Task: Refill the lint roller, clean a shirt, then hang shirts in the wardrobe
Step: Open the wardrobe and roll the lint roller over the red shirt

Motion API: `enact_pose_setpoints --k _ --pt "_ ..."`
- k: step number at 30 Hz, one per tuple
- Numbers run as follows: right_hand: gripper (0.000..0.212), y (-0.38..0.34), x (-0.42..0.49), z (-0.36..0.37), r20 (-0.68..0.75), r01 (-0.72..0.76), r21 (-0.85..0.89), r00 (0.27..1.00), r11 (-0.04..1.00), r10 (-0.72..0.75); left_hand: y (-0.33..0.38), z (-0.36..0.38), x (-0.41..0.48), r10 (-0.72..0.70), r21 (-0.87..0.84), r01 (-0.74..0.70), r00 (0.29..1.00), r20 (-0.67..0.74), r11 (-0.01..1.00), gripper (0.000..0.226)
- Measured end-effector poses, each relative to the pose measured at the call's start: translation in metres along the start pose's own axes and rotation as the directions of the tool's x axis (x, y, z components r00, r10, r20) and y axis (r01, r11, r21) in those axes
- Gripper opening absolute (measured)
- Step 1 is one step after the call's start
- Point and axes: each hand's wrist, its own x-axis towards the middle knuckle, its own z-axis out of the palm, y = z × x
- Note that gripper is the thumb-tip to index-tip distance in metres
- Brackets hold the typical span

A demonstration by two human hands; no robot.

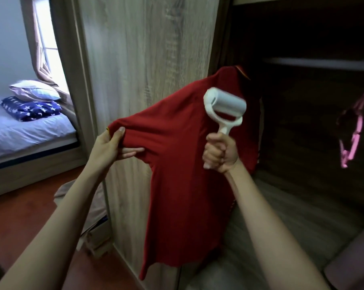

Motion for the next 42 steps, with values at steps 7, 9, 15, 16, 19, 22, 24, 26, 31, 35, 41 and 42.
enact_pose_setpoints --k 7,9,15,16,19,22,24,26,31,35,41,42 --pt "0.049 0.05 0.06 0.07 -0.507 -0.139 -0.315 0.861 0.939 -0.043 -0.01 0.004 -0.012 0.006 -0.008 -0.007 0.998 -0.062 1.0 0.028" --pt "0.047 0.035 0.071 0.074 -0.556 -0.151 -0.313 0.829 0.938 -0.052 -0.011 0.003 -0.014 0.017 0.008 -0.016 0.998 -0.061 1.0 0.029" --pt "0.043 0.052 0.056 0.07 -0.589 -0.341 -0.315 0.802 0.886 0.1 -0.02 -0.003 -0.015 -0.005 0.061 0.008 0.999 -0.04 0.998 0.033" --pt "0.043 0.046 0.064 0.072 -0.578 -0.342 -0.317 0.809 0.885 0.105 -0.02 -0.002 -0.016 -0.009 0.051 0.011 0.999 -0.046 0.999 0.034" --pt "0.043 0.042 0.076 0.075 -0.582 -0.317 -0.346 0.811 0.883 0.063 -0.02 -0.002 -0.017 0.001 0.047 0.002 0.999 -0.053 0.999 0.031" --pt "0.043 0.073 0.052 0.069 -0.598 -0.357 -0.35 0.797 0.866 0.087 -0.019 -0.002 -0.015 -0.008 0.079 0.011 0.999 -0.043 0.997 0.028" --pt "0.044 0.078 0.042 0.067 -0.608 -0.336 -0.332 0.791 0.882 0.073 -0.02 -0.001 -0.015 -0.012 0.068 0.015 0.998 -0.055 0.998 0.03" --pt "0.045 0.057 0.049 0.066 -0.633 -0.258 -0.341 0.774 0.904 -0.018 -0.019 0.001 -0.016 -0.011 0.051 0.014 0.998 -0.063 0.999 0.029" --pt "0.046 0.058 0.05 0.062 -0.681 -0.223 -0.372 0.726 0.901 -0.102 -0.018 0.0 -0.018 0.002 0.026 0.0 0.998 -0.064 1.0 0.026" --pt "0.05 0.053 0.051 0.065 -0.667 -0.075 -0.338 0.722 0.938 -0.183 -0.019 -0.001 -0.018 0.011 0.032 -0.009 0.999 -0.049 0.999 0.032" --pt "0.05 -0.026 0.014 0.039 -0.274 0.078 -0.221 0.952 0.972 -0.138 -0.017 -0.003 -0.016 0.029 0.039 -0.027 0.999 -0.043 0.999 0.031" --pt "0.048 -0.026 0.003 0.03 -0.22 0.05 -0.2 0.971 0.978 -0.095 -0.017 -0.004 -0.016 0.032 0.04 -0.03 0.999 -0.044 0.999 0.03"
